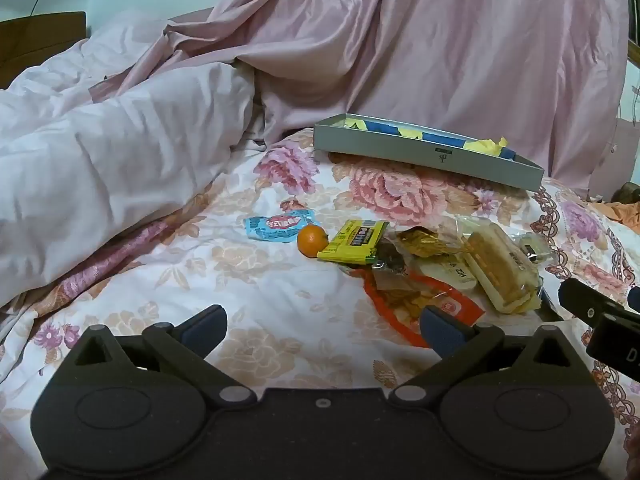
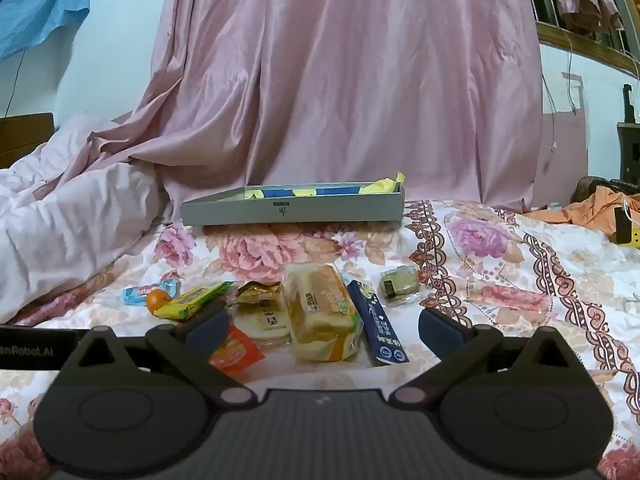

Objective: Organize snacks

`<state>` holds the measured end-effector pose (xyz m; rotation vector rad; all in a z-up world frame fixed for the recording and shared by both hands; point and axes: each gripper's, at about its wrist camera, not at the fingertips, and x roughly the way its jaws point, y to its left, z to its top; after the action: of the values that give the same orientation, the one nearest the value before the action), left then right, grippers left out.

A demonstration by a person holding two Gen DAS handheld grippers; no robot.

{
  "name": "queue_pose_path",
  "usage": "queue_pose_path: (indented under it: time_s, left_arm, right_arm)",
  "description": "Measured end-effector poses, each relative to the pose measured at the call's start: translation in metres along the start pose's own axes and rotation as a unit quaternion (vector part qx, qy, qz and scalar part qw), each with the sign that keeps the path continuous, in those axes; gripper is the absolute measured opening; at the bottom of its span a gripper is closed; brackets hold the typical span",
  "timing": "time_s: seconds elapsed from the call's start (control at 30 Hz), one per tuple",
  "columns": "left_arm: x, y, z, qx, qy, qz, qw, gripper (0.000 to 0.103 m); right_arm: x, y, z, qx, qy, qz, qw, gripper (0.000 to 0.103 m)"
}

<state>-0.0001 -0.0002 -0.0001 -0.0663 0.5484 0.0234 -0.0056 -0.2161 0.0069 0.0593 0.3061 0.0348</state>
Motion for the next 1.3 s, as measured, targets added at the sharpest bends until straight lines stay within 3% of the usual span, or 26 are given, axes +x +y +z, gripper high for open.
queue_pose_path:
  time_s: [1.3]
  left_arm:
    - [0.0001,0.0,0.0001,-0.001,0.002,-0.001,1.0,0.102]
  right_arm:
    - [0.0005,-0.0002,-0.0003,0.002,0.006,0.003,1.0,0.103]
